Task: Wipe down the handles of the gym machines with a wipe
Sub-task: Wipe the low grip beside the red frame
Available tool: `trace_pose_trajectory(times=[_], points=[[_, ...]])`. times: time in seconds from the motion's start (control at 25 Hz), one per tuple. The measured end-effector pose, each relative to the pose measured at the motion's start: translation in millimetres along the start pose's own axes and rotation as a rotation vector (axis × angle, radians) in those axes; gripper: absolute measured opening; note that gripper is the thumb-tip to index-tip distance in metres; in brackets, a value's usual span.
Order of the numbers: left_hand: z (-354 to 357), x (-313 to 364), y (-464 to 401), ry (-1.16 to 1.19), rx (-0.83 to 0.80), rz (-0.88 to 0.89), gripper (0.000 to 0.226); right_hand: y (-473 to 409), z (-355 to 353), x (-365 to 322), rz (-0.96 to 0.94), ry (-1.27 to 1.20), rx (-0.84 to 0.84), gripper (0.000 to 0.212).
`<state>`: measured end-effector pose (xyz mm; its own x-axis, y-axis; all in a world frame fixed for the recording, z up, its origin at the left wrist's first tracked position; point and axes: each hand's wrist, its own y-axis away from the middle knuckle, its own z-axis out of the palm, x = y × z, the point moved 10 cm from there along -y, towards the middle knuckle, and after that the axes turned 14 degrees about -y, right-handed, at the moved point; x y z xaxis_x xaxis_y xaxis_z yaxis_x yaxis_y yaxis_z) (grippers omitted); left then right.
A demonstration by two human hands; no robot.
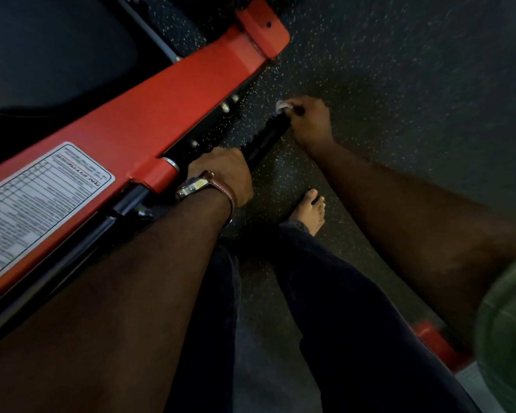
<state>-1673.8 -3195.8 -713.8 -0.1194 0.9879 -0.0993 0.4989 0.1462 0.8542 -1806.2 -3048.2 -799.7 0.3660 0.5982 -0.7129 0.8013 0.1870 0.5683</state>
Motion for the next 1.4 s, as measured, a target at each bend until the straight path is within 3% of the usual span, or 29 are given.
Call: trace_pose_trajectory(times=[0.08, 0.12, 0.2, 0.28, 0.36, 0.4, 0.48, 0.56, 0.64, 0.72, 0.84, 0.96, 1.08, 1.16, 1.24, 1.4], points=[[1.9, 0.6, -2.2, 0.007, -0.007, -0.004, 0.04, -15.6, 1.5, 15.2, 0.214, -0.158, -0.045, 0.016], [2.1, 0.1, -3.5, 0.004, -0.006, -0.007, 0.04, -18.2, 4.5, 27.4, 0.382, -0.363, -0.035, 0.02], [0.6, 0.1, -4.8, 0.007, -0.009, -0.015, 0.039, -2.6, 13.8, 48.7, 0.694, -0.9, 0.098, 0.024], [-0.3, -0.1, -4.0, 0.011, -0.021, -0.016, 0.037, 20.6, 16.8, 63.8, 0.793, -1.077, 0.246, 0.019], [-3.0, 0.2, -1.4, 0.022, -0.026, -0.011, 0.037, 37.1, -8.0, 60.4, 0.593, -0.844, 0.397, 0.011], [-3.8, 0.4, -0.9, 0.027, -0.024, -0.006, 0.037, 37.4, -25.3, 45.0, 0.399, -0.548, 0.425, 0.011], [-4.1, 0.7, -0.5, 0.031, -0.026, 0.003, 0.037, 25.7, -21.7, 2.1, 0.071, -0.069, 0.234, 0.017], [-2.9, 1.0, -1.8, 0.032, -0.034, -0.001, 0.036, 1.0, -7.1, -10.3, 0.036, 0.074, 0.029, 0.019], [-1.8, 1.6, -5.2, 0.022, -0.038, -0.01, 0.036, -25.6, 4.0, -0.2, 0.192, 0.095, -0.115, 0.021], [-0.3, 1.8, -7.7, 0.014, -0.041, -0.02, 0.037, -35.1, 11.9, 19.8, 0.427, -0.128, -0.151, 0.024], [-1.8, 2.6, -8.0, -0.005, -0.033, -0.026, 0.039, -2.5, 24.6, 54.3, 0.78, -0.897, 0.018, 0.024], [-4.5, 1.9, -5.9, 0.056, -0.016, -0.024, 0.043, 25.8, 17.4, 73.5, 0.781, -1.082, 0.21, 0.023], [-9.6, -8.8, -0.3, 0.41, 0.09, -0.021, 0.041, 43.8, -7.1, 49.3, 0.571, -0.93, 0.337, 0.017], [-20.5, -23.6, 15.4, 0.78, 0.206, -0.066, 0.027, 63.1, -12.2, 4.3, 0.425, -0.937, 0.227, 0.007], [-32.0, -32.8, 44.5, 1.096, 0.248, -0.138, 0.021, 93.3, -17.1, -36.9, 0.432, -1.109, 0.151, 0.009], [-86.2, -18.9, 122.0, 1.519, 0.256, -0.088, 0.023, 163.1, -40.9, -114.7, 0.401, -1.077, 0.021, 0.017]])
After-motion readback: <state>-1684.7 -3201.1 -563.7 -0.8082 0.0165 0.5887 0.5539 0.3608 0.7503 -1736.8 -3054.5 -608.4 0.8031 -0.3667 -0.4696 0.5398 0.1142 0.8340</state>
